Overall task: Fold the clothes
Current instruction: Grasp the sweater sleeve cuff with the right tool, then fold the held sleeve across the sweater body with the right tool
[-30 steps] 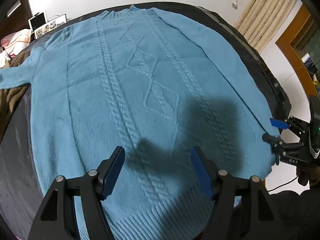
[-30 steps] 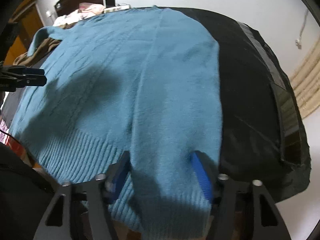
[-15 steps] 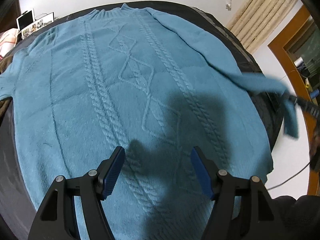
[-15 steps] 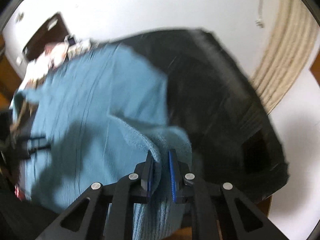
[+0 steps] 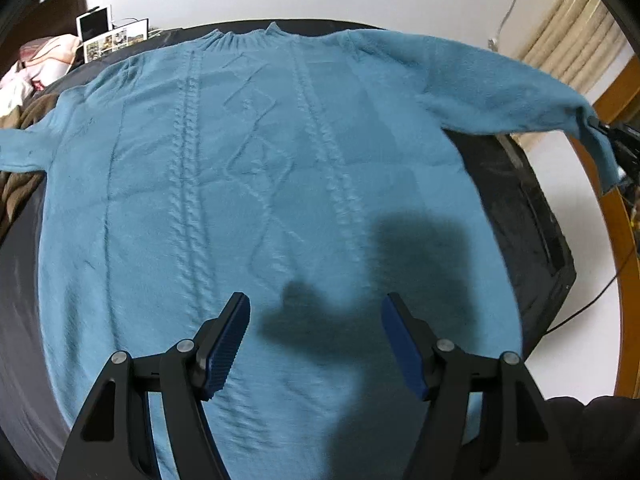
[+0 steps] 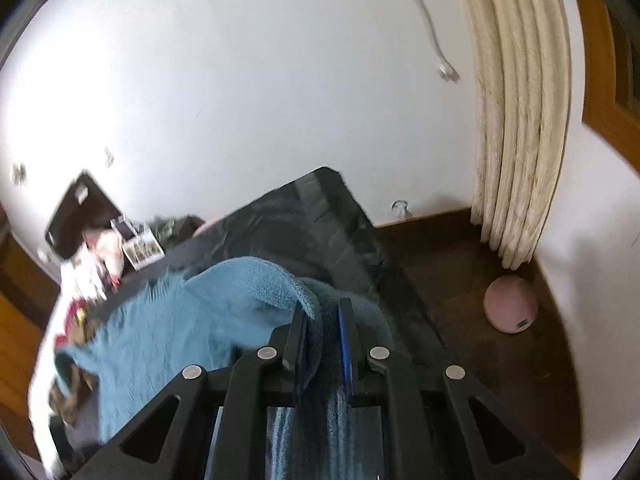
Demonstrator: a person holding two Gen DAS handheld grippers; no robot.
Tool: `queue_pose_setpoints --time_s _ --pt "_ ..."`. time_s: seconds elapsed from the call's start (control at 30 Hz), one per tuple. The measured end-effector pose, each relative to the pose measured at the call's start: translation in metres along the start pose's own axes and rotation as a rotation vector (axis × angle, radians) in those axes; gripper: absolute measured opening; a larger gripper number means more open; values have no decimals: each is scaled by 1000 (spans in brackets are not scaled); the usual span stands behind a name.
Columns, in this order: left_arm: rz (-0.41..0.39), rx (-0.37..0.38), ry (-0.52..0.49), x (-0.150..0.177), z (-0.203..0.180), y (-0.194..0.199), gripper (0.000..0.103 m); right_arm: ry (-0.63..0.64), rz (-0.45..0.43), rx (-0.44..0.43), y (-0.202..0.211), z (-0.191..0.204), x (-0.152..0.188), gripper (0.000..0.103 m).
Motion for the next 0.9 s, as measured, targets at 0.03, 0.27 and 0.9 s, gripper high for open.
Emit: queue_pose_setpoints --time_s 0.03,0.27,0.9 --pt "-5 -7 3 1 -7 0 72 -33 10 -14 -9 -10 -7 15" --pt "-17 -42 32 5 -40 1 72 -117 125 -155 -52 -26 -22 15" --pt "-69 -39 120 -7 -13 21 72 -188 435 -589 -94 143 45 15"
Point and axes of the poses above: each gripper's, at about its wrist camera, not at the fingertips, and y roughly against the way its jaws point, z to its left, x to its underside, the point moved 3 cm from there along -y, roughly the way its jaws point, and after that the axes turned 4 degrees about -z, right-handed, at the moved point
